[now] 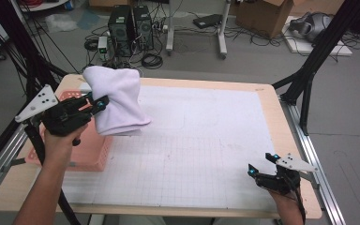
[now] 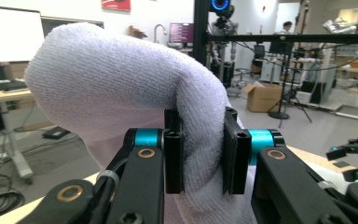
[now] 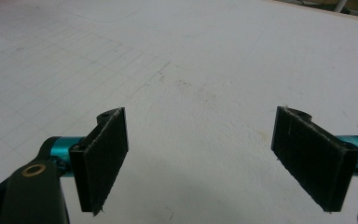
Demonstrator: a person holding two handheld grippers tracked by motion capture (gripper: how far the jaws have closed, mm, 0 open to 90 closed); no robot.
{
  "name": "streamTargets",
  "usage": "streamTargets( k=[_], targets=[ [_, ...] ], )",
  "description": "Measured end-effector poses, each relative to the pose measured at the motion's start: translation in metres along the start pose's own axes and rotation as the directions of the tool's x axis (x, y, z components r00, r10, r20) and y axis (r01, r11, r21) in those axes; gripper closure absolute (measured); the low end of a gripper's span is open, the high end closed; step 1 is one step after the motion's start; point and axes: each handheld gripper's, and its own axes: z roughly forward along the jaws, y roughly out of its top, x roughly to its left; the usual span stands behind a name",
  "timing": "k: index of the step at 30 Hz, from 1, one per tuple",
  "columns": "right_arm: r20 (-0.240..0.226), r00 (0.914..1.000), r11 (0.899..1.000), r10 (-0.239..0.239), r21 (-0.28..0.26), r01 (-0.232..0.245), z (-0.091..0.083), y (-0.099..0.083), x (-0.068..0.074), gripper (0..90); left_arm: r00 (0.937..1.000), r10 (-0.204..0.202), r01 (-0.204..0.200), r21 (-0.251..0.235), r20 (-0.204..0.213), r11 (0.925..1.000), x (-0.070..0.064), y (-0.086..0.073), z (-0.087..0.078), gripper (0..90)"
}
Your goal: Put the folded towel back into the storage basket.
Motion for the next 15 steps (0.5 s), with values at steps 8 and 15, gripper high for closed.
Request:
streamTargets(
  k=[8,15],
  targets=[
    [0.003,1.0000,1.000,-0.001,-0.003,0.001,0.000,0.000,-0.001,17.8,0.9991,-0.004,0.003,-0.025,-0.043,0.9997,0.012,0.009,-0.021,74.1],
    [0.004,1.0000,1.000,-0.001,-0.002,0.001,0.000,0.000,0.000,17.8,0.9972,0.005,-0.008,-0.036,-0.075,0.9993,0.021,0.016,-0.037,74.1]
  ],
)
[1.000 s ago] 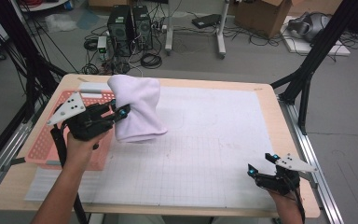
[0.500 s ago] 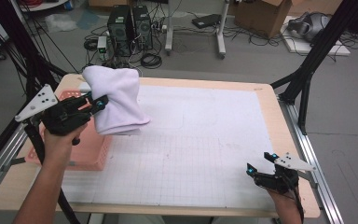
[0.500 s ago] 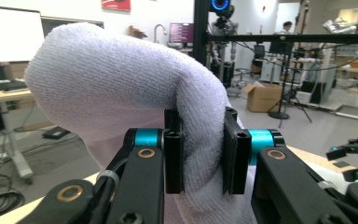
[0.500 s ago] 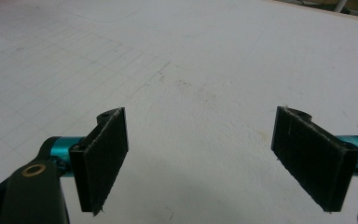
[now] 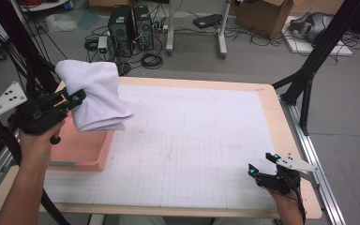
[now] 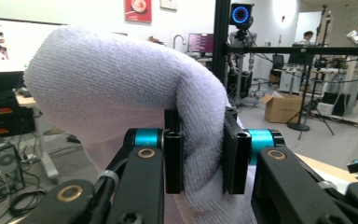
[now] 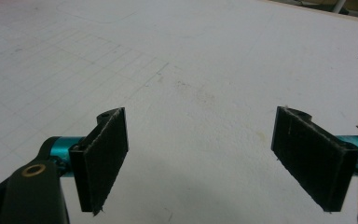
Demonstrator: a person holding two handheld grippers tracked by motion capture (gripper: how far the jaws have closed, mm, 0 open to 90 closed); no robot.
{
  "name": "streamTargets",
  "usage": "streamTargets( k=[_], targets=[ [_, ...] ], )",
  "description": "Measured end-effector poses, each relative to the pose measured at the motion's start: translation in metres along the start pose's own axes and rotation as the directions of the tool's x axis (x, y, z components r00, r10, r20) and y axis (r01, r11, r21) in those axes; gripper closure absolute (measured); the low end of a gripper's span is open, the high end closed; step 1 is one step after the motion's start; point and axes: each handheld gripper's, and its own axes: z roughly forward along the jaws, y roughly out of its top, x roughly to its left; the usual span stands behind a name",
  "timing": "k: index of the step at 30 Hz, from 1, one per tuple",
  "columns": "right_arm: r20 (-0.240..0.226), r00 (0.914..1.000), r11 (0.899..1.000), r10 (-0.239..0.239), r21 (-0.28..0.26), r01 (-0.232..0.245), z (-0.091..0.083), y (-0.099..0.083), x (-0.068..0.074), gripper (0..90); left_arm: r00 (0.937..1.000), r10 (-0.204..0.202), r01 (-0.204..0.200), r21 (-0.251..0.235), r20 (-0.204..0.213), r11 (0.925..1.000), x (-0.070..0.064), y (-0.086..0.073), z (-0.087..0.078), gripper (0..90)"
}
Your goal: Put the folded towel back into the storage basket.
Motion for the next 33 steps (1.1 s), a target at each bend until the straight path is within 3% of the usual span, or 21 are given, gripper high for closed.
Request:
streamTargets(
  k=[15,33],
  targets=[
    [0.000,1.0000,1.000,-0.007,0.000,0.007,0.000,0.002,0.001,17.8,0.9983,-0.001,0.000,-0.006,-0.058,1.0000,0.022,0.007,-0.023,74.1],
    [0.002,0.9999,1.000,-0.014,0.007,0.014,0.002,0.002,0.003,17.8,0.9924,-0.044,0.045,0.006,-0.115,0.9990,0.051,-0.011,-0.045,74.0]
  ],
)
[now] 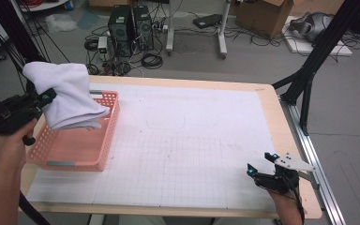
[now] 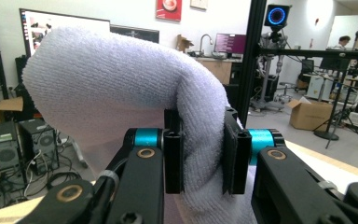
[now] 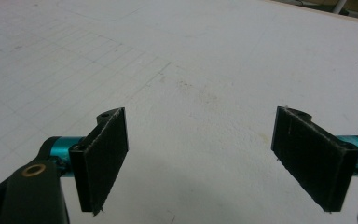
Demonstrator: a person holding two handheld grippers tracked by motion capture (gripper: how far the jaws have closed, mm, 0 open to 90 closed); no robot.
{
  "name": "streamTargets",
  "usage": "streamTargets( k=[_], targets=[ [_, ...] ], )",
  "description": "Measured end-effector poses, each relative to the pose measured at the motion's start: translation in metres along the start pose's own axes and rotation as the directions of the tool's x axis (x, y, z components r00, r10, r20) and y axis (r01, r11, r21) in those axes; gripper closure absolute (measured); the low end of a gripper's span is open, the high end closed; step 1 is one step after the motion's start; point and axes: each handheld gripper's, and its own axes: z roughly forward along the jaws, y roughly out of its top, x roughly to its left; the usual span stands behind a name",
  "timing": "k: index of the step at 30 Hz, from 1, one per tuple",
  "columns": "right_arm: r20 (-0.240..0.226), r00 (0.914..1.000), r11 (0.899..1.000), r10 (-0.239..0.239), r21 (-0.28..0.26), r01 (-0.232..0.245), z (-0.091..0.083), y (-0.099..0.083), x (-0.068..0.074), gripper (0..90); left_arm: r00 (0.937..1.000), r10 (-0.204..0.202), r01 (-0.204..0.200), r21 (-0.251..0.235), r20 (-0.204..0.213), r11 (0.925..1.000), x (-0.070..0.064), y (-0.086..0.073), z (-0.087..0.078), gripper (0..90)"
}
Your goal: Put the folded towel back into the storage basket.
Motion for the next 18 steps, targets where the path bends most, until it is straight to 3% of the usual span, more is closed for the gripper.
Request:
streamTargets(
  k=[18],
  targets=[
    [0.002,1.0000,1.000,-0.004,0.009,0.004,0.001,-0.001,0.002,17.8,0.9964,-0.063,0.064,0.023,-0.057,0.9977,0.033,-0.027,-0.013,74.0]
  ],
)
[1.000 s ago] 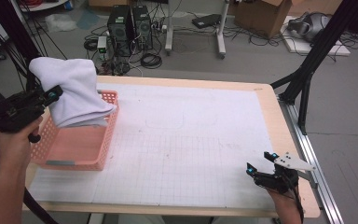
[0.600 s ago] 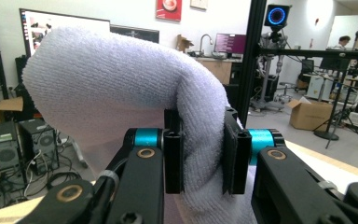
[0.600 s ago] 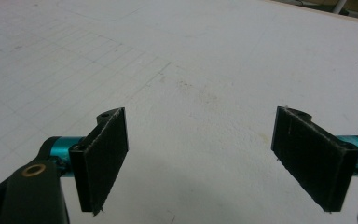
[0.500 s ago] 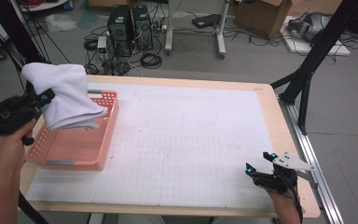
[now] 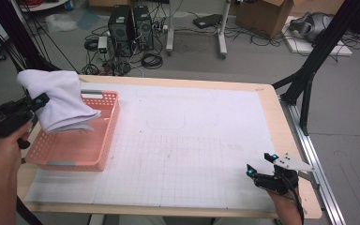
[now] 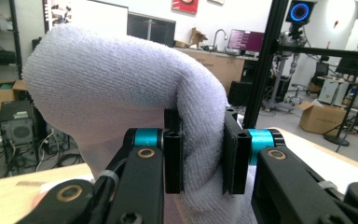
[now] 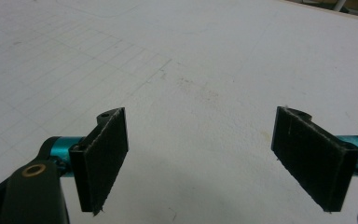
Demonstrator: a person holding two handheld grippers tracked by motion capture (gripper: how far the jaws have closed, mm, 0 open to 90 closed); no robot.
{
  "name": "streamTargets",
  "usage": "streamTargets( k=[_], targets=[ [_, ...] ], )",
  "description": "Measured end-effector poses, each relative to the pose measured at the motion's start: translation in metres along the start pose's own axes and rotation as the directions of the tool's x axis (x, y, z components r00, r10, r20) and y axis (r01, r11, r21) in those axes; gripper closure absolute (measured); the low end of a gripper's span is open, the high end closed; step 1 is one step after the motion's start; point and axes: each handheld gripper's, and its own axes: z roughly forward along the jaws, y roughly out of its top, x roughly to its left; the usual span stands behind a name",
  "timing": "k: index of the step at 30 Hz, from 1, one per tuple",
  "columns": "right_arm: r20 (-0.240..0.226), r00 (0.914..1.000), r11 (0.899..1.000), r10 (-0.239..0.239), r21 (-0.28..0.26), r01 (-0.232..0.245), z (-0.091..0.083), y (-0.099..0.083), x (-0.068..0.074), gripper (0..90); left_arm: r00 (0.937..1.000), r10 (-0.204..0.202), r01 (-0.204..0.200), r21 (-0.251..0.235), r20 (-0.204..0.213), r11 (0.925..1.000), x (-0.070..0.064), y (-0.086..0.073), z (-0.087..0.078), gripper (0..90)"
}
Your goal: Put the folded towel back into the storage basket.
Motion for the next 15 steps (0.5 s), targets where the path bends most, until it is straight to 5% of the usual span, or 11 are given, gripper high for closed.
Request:
streamTargets(
  k=[15],
  targets=[
    [0.003,1.0000,1.000,-0.007,0.005,0.007,0.001,0.000,0.001,17.8,0.9995,-0.033,0.032,0.058,0.004,0.9978,0.006,-0.024,0.022,73.8]
  ],
)
